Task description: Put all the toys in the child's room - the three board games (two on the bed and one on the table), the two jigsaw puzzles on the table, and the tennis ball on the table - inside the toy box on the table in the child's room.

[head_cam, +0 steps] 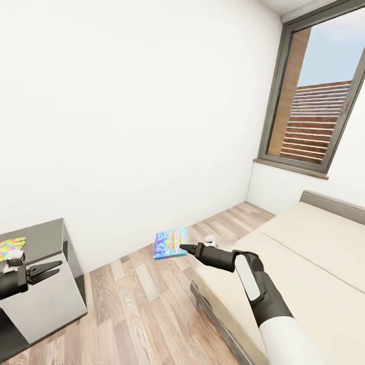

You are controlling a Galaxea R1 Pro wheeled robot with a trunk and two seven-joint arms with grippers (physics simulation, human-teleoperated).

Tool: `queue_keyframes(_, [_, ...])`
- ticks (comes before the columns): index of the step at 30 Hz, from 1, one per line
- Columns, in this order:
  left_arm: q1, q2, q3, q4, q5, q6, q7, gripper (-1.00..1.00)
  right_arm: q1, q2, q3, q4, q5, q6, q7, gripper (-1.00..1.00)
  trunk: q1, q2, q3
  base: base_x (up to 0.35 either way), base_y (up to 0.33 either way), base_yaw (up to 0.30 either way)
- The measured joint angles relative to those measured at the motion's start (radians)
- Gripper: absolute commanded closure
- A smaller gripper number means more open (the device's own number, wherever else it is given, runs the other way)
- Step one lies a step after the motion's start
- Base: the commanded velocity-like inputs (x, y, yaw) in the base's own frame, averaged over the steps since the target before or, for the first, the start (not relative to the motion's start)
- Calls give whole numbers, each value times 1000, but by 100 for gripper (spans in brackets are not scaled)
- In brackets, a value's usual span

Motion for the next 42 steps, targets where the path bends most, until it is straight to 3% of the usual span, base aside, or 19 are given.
queue_keyframes(19, [2, 4, 6, -9, 8, -1, 0, -100, 0, -1, 0, 0, -1, -29, 3, 100, -73, 133, 48, 0, 0, 283])
queue_keyframes(24, [7, 58, 28, -11, 14, -1, -1, -100, 0, -5, -1, -1, -1, -28, 8, 100, -92, 168, 61, 0, 0, 283])
queue_keyframes(29, [12, 115, 117, -10, 15, -1, -1, -100, 0, -11, -2, -3, -3, -28, 13, 100, -111, 203, 73, 0, 0, 282])
queue_keyframes(34, [34, 163, 175, 1, 20, -1, -1, -100, 0, -13, -2, -3, -2, -28, 14, 100, -119, 218, 76, 0, 0, 282])
queue_keyframes(42, [50, 181, 201, 8, 70, -1, -3, -100, 0, -14, -2, -3, -2, -28, 15, 100, -150, 274, 97, 0, 0, 282])
